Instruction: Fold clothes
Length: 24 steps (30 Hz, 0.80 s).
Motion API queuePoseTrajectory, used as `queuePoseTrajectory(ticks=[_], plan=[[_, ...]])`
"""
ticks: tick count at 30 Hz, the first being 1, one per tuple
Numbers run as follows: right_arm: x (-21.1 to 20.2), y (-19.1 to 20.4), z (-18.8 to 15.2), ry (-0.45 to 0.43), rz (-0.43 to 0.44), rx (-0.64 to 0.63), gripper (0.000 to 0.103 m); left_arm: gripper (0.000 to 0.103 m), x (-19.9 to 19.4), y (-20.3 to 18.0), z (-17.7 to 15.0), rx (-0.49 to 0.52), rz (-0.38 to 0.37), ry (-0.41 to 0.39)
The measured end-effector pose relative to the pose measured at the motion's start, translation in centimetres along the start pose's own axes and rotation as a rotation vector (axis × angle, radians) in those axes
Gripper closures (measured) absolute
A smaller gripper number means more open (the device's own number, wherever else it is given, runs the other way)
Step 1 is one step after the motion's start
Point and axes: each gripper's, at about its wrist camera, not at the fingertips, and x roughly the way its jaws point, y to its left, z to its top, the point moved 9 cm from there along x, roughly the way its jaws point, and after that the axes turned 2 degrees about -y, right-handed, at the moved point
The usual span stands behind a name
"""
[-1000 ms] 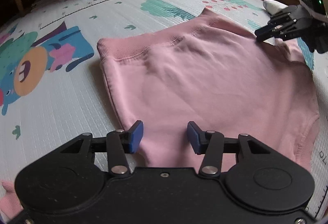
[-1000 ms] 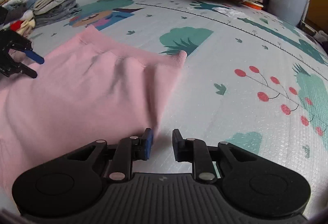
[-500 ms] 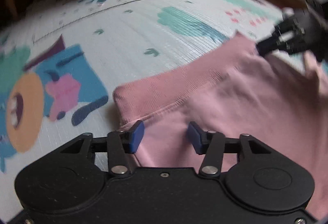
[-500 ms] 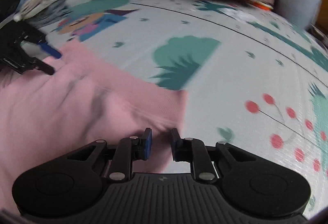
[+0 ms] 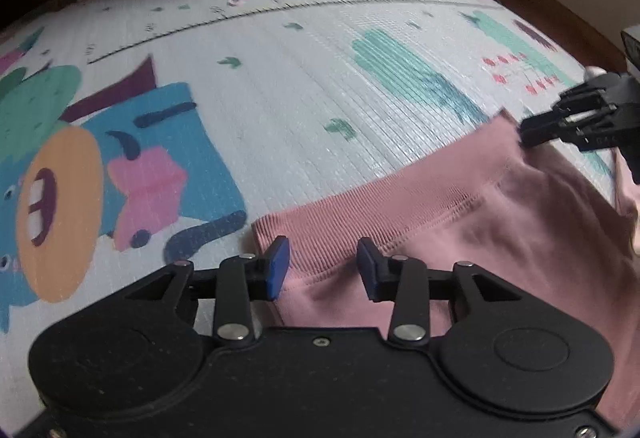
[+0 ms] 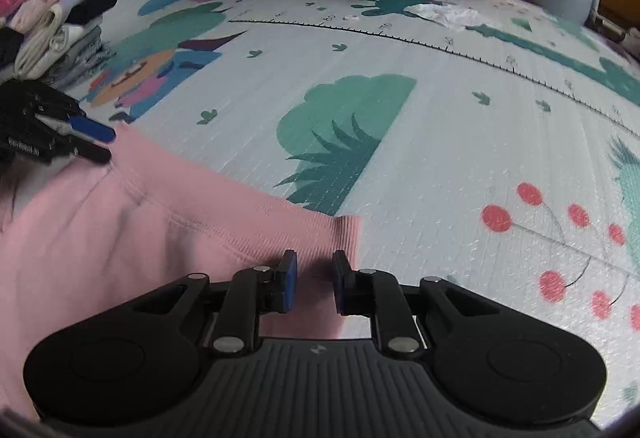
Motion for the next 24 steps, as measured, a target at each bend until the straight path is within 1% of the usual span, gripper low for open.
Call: queuePoseTrajectory(ticks=[1,3,5,6,9,12,14,16,17,19,20,21,23,24], plan=[[-0.4,0.0,0.1,-0.015,-0.009,0.0,0.082,0.065,-0.2,0.0,0.1,0.002,0.006,-0.01],[-1.9,-0.2,0.0,-0.053,0.001,0.027,0.082,0.065,-1.2,-0.7,0.2,0.043,0.027,-0.039],[-4.0,0.1,-0.5,-0.082,0.003,0.023,0.082,0.065,-2.4,-2.2,0.3,0.089,0.02,-0.065],[-5.3,0.6,-1.0,-0.097,0.012,0.015,0.082,0.065,-3.1,-3.4,0.1,0.11,0.002,-0.077],[-9.3,3.4,-3.5,-0.121,0.048,-0.004,0.082,0.065,-5.7,-8.3,-1.3,0.138,-0.1,-0.105],[-12.7,7.7,-7.6,-0.113,0.085,-0.058,0.082,0.065,-8.3,-14.0,-4.0,0.152,-0.212,-0.107],[-13.7,10.2,-10.7,-0.081,0.097,-0.096,0.082,0.065,-9.2,-17.5,-6.6,0.164,-0.271,-0.086],[-13.3,11.5,-14.2,0.012,0.097,-0.125,0.084,0.065,-9.6,-20.8,-10.2,0.204,-0.309,-0.043],[-13.0,11.6,-15.8,0.055,0.074,-0.137,0.084,0.065,-9.4,-21.9,-12.0,0.241,-0.304,-0.018],[-13.8,11.8,-16.4,0.043,0.053,-0.155,0.084,0.065,-9.7,-23.5,-15.6,0.312,-0.287,0.025],[-14.4,12.0,-16.3,0.035,0.047,-0.166,0.082,0.064,-10.6,-23.8,-16.3,0.339,-0.284,0.022],[-15.1,12.9,-15.9,0.008,0.062,-0.199,0.078,0.064,-11.5,-23.9,-16.9,0.356,-0.28,0.015],[-16.3,15.7,-15.6,-0.023,0.143,-0.297,0.078,0.064,-13.3,-23.2,-17.2,0.33,-0.267,-0.003],[-16.5,17.4,-16.0,-0.016,0.174,-0.389,0.074,0.064,-13.8,-22.7,-17.5,0.333,-0.249,-0.002]])
